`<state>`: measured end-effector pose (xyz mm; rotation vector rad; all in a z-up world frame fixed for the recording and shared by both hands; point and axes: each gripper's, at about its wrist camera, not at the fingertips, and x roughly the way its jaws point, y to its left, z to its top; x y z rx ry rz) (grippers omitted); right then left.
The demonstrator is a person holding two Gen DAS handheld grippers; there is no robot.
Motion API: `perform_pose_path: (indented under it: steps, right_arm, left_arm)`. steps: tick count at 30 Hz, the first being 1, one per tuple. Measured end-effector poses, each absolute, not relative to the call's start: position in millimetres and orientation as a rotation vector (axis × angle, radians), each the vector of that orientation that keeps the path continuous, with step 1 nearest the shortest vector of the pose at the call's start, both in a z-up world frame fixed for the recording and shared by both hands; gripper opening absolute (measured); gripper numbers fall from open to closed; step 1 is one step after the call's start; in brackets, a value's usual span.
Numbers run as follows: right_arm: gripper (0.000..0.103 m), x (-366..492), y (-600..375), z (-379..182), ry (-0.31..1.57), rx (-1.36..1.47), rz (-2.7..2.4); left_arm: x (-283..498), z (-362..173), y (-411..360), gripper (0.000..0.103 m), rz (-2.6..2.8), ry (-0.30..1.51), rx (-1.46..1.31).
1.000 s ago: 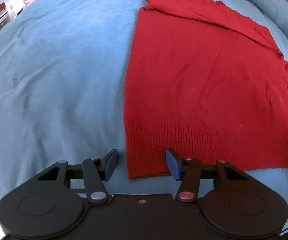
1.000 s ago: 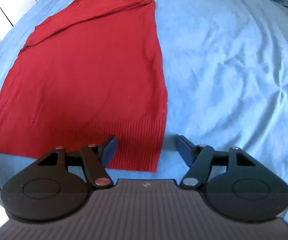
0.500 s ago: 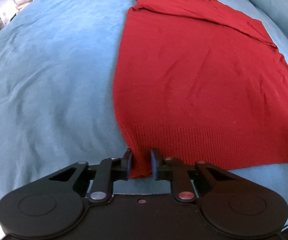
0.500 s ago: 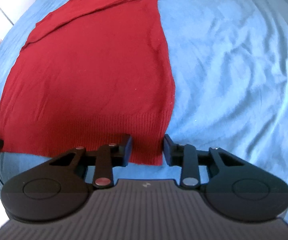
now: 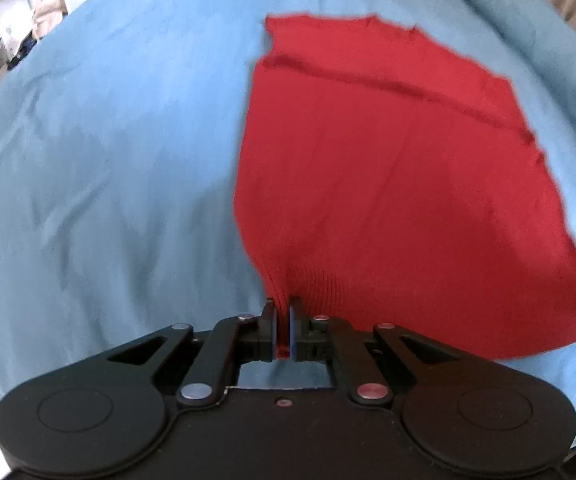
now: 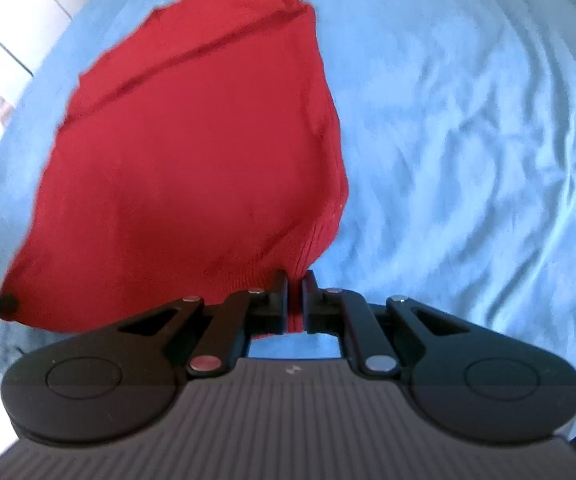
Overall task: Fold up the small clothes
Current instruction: 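Grasp the ribbed sweater hem with both tools, then lift the hem with both tools and fold it toward the collar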
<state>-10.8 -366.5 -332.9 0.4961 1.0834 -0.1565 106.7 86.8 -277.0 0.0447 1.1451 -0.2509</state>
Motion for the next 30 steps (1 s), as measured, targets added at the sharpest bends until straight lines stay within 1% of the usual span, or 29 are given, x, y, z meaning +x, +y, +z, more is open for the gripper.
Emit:
perform_pose_path:
  steps: [3,7,11,13,15,19,21,26,28,30]
  right_arm:
    - [0.022,-1,-378,-301,1.032,0.549,-0.148]
    - [0.021,33,-393,-245,0.937,0.567,-0.131]
    - [0.021,92,-409,-197,0.835,0.596,-0.132]
    - [0.021,127,-416,-180,0.784,0.617,-0.133]
    - [0.021,170,-423,-176,0.754,0.626,-0.140]
    - [0.021,254,-445,-193,0.709,0.641,-0.142]
    - [0.021,295,-453,-213,0.694,0.636,-0.156]
    - [0.021,380,-468,-306,0.716,0.610,-0.174]
    - [0.021,402,-472,-339,0.736,0.601,-0.176]
    - [0.021,413,-474,-359,0.741,0.600,-0.184]
  left_arm:
    - [125,-244,85,0.005,-0.263,1.112,0.004]
    - [166,-195,81,0.005,-0.266,1.021,-0.057]
    - [240,-159,74,0.005,-0.281,0.917,-0.117]
    - [281,-152,67,0.005,-0.293,0.874,-0.125]
    - [324,-152,52,0.005,-0.303,0.822,-0.100]
    - [400,-179,12,0.005,-0.320,0.746,-0.024]
    - [436,-210,-5,0.005,-0.308,0.730,-0.014]
    - [496,-295,-31,0.005,-0.227,0.763,-0.015]
    - [505,-317,-30,0.005,-0.189,0.778,-0.024]
    - [511,-329,-30,0.005,-0.179,0.783,-0.015]
